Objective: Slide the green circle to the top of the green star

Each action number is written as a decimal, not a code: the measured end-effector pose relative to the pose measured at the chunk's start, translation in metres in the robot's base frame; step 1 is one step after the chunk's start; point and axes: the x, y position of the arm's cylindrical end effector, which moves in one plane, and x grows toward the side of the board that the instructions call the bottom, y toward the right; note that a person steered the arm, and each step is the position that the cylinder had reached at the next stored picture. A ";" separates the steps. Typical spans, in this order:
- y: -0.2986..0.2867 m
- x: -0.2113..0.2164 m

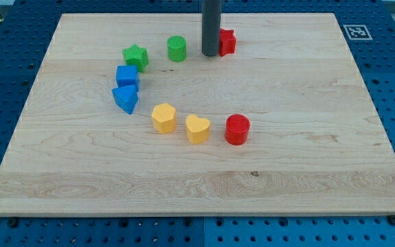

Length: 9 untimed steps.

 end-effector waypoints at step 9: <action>-0.099 -0.013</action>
